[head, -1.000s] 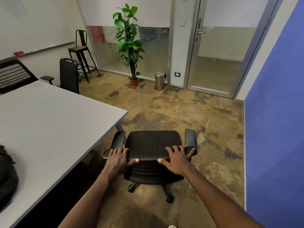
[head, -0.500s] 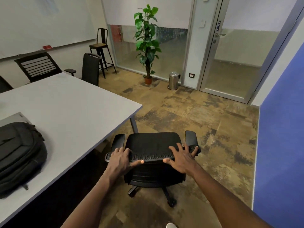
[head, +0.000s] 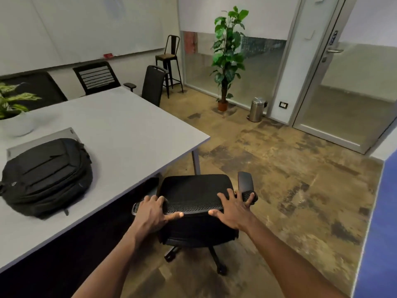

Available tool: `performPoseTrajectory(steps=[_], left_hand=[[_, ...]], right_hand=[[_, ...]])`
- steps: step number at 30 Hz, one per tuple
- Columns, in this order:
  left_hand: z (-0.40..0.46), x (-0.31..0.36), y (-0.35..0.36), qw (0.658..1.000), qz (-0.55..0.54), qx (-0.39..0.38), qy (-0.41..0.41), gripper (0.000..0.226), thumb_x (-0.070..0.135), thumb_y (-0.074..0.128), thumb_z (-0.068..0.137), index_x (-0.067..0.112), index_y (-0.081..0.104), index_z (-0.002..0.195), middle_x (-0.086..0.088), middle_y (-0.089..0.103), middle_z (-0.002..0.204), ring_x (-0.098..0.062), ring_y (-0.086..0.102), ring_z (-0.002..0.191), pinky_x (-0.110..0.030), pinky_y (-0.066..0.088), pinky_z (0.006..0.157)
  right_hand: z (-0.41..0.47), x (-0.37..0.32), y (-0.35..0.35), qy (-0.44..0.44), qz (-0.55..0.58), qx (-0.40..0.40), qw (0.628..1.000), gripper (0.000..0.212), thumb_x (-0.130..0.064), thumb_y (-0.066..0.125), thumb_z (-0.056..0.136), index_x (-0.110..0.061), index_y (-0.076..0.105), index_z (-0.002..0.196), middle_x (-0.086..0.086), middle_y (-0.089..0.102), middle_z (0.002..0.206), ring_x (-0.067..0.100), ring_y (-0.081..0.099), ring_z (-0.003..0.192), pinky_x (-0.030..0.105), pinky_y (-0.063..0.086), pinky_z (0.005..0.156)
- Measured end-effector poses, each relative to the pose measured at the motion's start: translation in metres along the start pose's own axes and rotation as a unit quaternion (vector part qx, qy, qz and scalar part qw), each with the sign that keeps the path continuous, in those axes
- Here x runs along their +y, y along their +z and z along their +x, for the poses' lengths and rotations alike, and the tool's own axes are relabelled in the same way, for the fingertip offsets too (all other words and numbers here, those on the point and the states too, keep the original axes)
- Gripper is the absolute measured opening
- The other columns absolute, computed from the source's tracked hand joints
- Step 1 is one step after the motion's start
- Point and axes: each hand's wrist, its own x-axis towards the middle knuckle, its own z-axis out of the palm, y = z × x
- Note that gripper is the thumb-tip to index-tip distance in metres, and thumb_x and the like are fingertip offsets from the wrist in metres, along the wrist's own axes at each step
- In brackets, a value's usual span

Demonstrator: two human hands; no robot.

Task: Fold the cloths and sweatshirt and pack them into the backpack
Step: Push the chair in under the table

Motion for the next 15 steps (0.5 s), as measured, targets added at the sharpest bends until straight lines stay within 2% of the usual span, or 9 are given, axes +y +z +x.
performPoseTrajectory(steps=[5,12,15], left_hand=[[-0.016,-0.016,-0.004,1.000,0.000,0.002,-0.027,0.102,0.104,0.022,0.054,0.031,0.059,0.115,0.003,0.060,0.114,-0.018,0.048,0.105,-0.034,0.046,0.089],[-0.043,-0.035,-0.005,0.996,-0.020,0.000,-0.092,0.100,0.103,0.025,0.056,0.033,0.058,0.120,0.001,0.059,0.121,-0.021,0.047,0.112,-0.038,0.043,0.099],[-0.054,-0.044,-0.004,0.993,-0.017,0.012,-0.117,0.099,0.103,0.024,0.058,0.033,0.057,0.120,0.002,0.059,0.118,-0.021,0.047,0.110,-0.038,0.042,0.098]], right_hand=[[0.010,-0.015,-0.004,-0.039,-0.008,-0.017,0.999,0.088,-0.082,0.024,0.083,-0.028,0.018,0.153,0.012,0.011,0.160,0.039,0.007,0.146,0.078,-0.009,0.101],[0.028,-0.042,-0.008,-0.091,-0.028,-0.042,0.995,0.089,-0.083,0.023,0.082,-0.029,0.016,0.154,0.010,0.008,0.162,0.037,0.003,0.148,0.077,-0.009,0.102],[0.034,-0.054,-0.009,-0.114,-0.029,-0.053,0.992,0.088,-0.082,0.023,0.083,-0.030,0.016,0.153,0.009,0.008,0.162,0.037,0.003,0.148,0.077,-0.010,0.103]])
